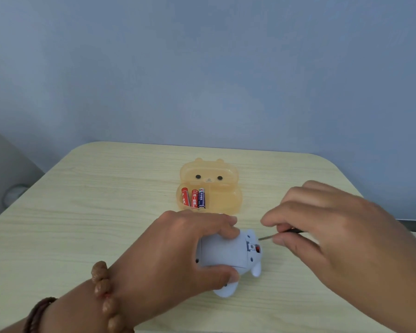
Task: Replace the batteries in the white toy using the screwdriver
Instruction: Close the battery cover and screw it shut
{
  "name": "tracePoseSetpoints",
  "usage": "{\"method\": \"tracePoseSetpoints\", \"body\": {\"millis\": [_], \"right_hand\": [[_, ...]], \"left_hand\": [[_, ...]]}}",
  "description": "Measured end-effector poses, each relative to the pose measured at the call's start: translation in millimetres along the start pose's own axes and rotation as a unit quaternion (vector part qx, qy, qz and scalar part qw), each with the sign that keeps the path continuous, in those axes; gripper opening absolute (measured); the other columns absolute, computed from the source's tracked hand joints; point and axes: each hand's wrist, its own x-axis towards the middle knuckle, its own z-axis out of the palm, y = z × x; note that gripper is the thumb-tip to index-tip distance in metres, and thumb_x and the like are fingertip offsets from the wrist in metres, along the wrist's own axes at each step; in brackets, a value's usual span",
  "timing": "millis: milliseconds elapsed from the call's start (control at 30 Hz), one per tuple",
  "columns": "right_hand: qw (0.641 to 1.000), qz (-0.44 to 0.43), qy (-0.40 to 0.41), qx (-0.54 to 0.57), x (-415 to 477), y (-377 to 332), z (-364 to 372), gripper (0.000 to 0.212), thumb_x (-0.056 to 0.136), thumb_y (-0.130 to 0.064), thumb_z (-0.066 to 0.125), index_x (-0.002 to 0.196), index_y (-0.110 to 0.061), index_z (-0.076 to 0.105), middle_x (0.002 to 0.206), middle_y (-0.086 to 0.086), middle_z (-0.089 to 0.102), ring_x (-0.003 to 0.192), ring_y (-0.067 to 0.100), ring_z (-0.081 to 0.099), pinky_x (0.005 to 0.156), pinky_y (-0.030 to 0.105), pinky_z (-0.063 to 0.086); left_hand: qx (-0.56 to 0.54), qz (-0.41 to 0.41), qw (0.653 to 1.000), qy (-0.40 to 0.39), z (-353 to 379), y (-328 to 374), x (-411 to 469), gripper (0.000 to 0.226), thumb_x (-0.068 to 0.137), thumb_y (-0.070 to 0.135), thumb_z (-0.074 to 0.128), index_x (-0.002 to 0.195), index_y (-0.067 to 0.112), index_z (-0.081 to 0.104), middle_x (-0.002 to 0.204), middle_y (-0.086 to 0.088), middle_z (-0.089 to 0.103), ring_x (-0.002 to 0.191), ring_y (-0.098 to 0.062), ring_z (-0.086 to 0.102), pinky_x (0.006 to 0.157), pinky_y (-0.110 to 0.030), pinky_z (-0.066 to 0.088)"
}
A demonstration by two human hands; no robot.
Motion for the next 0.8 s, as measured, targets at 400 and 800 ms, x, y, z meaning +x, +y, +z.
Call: {"method": "tracePoseSetpoints", "body": {"millis": [400, 800], "right_hand": [[0.955, 0.27, 0.074, 0.099, -29, 29, 79, 0.027, 0.078, -0.015, 0.078, 0.07, -0.034, 0.06, 0.07, -0.017, 0.063, 0.075, 0.003, 0.06, 0.063, 0.031, 0.054], [0.98, -0.008, 0.043, 0.193, -27, -3, 76, 0.044, 0.078, -0.031, 0.068, 0.122, -0.033, 0.063, 0.135, -0.021, 0.058, 0.119, -0.002, 0.059, 0.093, 0.008, 0.044]], "left_hand": [[0.004, -0.008, 1.0, -0.019, -2, -1, 2, 0.054, 0.067, 0.055, 0.08, 0.115, 0.05, 0.057, 0.128, 0.052, 0.045, 0.118, 0.025, 0.043, 0.094, -0.003, 0.038], [-0.019, 0.021, 0.998, -0.064, -7, -7, 1, 0.055, 0.081, 0.057, 0.068, 0.131, 0.053, 0.046, 0.138, 0.045, 0.041, 0.123, 0.022, 0.042, 0.098, -0.015, 0.044]]}}
